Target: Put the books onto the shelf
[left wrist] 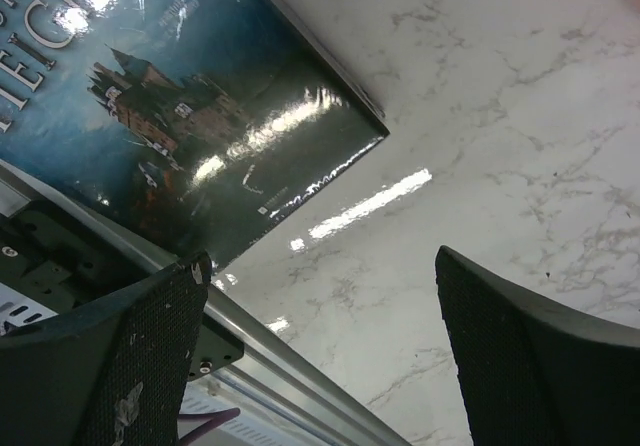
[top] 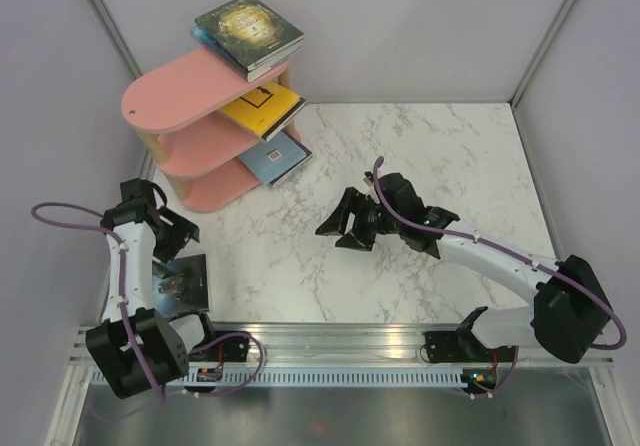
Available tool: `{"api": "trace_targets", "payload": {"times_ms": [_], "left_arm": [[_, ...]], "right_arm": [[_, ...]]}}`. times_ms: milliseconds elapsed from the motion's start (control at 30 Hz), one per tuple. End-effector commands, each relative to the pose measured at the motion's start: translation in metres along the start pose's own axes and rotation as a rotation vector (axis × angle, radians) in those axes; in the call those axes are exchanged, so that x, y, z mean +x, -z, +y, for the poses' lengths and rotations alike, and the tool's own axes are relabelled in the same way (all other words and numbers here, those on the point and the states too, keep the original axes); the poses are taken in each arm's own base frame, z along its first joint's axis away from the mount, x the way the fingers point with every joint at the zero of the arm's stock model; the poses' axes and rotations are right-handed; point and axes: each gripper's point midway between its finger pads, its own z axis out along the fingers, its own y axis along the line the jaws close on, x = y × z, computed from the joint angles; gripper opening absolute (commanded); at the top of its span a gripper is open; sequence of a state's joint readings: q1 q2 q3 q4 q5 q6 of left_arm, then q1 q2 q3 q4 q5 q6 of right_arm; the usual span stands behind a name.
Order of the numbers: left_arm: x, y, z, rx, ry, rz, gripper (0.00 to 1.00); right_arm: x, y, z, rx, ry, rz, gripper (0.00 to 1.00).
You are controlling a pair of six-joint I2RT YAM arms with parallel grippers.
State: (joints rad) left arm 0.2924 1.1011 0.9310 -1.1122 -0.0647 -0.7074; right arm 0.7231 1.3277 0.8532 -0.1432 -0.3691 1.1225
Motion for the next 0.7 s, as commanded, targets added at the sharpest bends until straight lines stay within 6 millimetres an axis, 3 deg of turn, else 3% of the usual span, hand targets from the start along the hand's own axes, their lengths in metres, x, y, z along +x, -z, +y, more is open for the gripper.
{"api": "trace_targets", "payload": {"times_ms": [0,333,567,667], "left_arm": [[-0.015,-0.016,0.004,0.028,0.011,-0.006,0.94],[-0.075,-0.050,0.051,-0.091,0.295,-0.050,0.94],[-0.136,-0.052,0.074,-0.212,0.205,-0.244,0.94],[-0.153,-0.051,0.084,-0.272,0.172,-0.306,0.94]], "right_arm": [[0.012,0.015,0.010,-0.027,0.062,0.045,0.77],[0.024,0.010,0.004,0.016,0.094,0.154,0.78],[0.031,0.007,-0.001,0.022,0.089,0.200,0.77],[0.035,0.003,-0.007,0.034,0.081,0.223,0.78]]}}
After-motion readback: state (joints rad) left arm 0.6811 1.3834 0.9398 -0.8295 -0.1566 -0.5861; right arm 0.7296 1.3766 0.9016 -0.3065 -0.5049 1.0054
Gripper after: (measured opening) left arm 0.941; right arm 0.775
